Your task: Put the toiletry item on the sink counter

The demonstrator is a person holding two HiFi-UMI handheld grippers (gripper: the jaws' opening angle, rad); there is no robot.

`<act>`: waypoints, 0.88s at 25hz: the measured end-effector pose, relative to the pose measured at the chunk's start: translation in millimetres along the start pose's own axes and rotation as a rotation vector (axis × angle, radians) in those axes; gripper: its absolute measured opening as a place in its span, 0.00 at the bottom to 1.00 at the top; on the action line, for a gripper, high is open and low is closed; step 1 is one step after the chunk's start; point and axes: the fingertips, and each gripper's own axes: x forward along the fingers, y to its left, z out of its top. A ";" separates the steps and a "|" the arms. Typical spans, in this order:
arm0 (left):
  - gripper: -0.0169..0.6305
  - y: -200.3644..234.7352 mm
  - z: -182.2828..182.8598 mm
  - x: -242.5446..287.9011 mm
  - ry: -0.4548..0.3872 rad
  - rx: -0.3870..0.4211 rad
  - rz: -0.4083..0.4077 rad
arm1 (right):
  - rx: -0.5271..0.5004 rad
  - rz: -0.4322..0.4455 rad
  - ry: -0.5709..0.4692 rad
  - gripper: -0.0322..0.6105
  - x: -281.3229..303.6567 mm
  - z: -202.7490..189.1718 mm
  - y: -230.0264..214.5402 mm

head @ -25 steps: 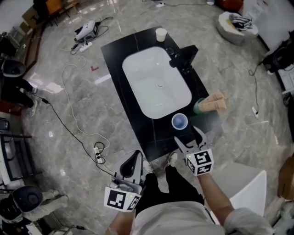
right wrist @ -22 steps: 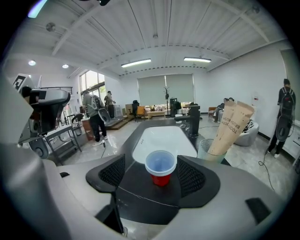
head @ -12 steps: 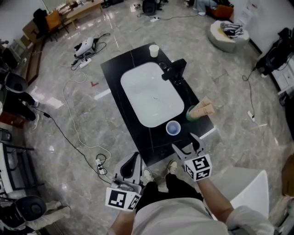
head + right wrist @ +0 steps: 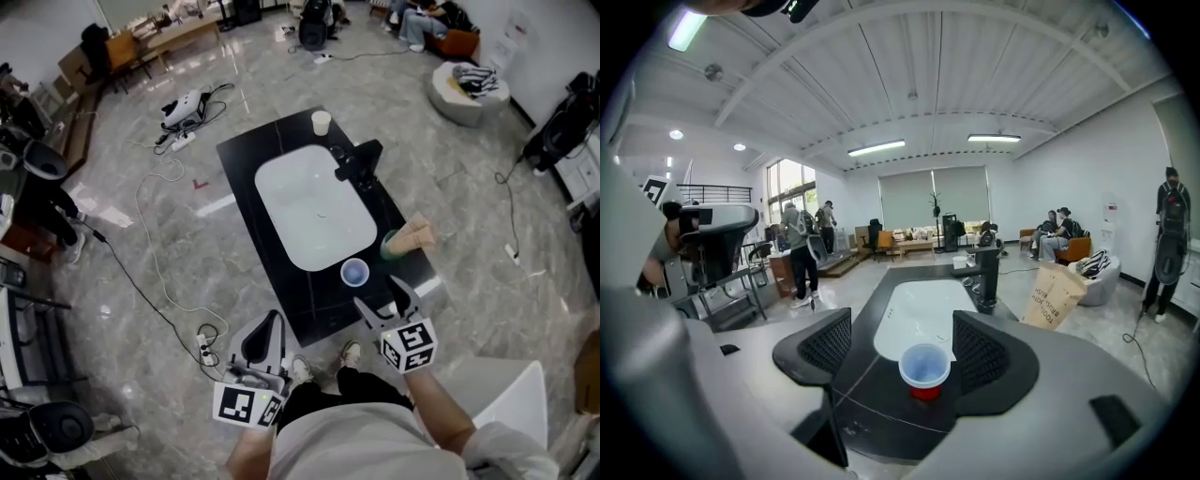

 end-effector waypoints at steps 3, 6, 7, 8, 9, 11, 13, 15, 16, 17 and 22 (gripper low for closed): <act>0.03 5.2 5.7 -2.9 -0.012 0.014 0.018 | -0.005 0.005 -0.020 0.58 -1.8 8.2 0.2; 0.03 7.1 14.0 -6.4 -0.028 0.026 0.034 | -0.017 0.006 -0.036 0.52 -4.0 16.2 1.0; 0.03 6.9 16.4 -8.0 -0.034 0.026 0.041 | -0.021 0.007 -0.038 0.49 -5.1 18.4 1.4; 0.03 6.5 18.2 -9.7 -0.040 0.025 0.047 | -0.023 0.010 -0.041 0.48 -6.2 20.5 2.0; 0.03 6.1 19.0 -11.4 -0.043 0.025 0.052 | -0.025 0.014 -0.045 0.47 -7.2 22.4 2.9; 0.03 6.1 18.1 -13.6 -0.047 0.025 0.060 | -0.031 0.023 -0.056 0.46 -8.9 26.4 4.9; 0.03 5.9 16.2 -14.5 -0.049 0.025 0.065 | -0.042 0.033 -0.068 0.45 -10.1 31.3 6.0; 0.03 4.1 15.9 -15.4 -0.050 0.024 0.069 | -0.050 0.036 -0.078 0.45 -12.8 36.7 5.2; 0.03 2.6 16.2 -15.7 -0.050 0.024 0.068 | -0.053 0.036 -0.082 0.44 -14.8 39.2 4.3; 0.03 0.9 16.7 -15.7 -0.050 0.025 0.067 | -0.055 0.036 -0.086 0.44 -17.0 41.6 3.3; 0.03 -6.0 20.0 -9.9 -0.062 0.033 0.047 | -0.075 0.030 -0.109 0.41 -26.0 52.3 -0.9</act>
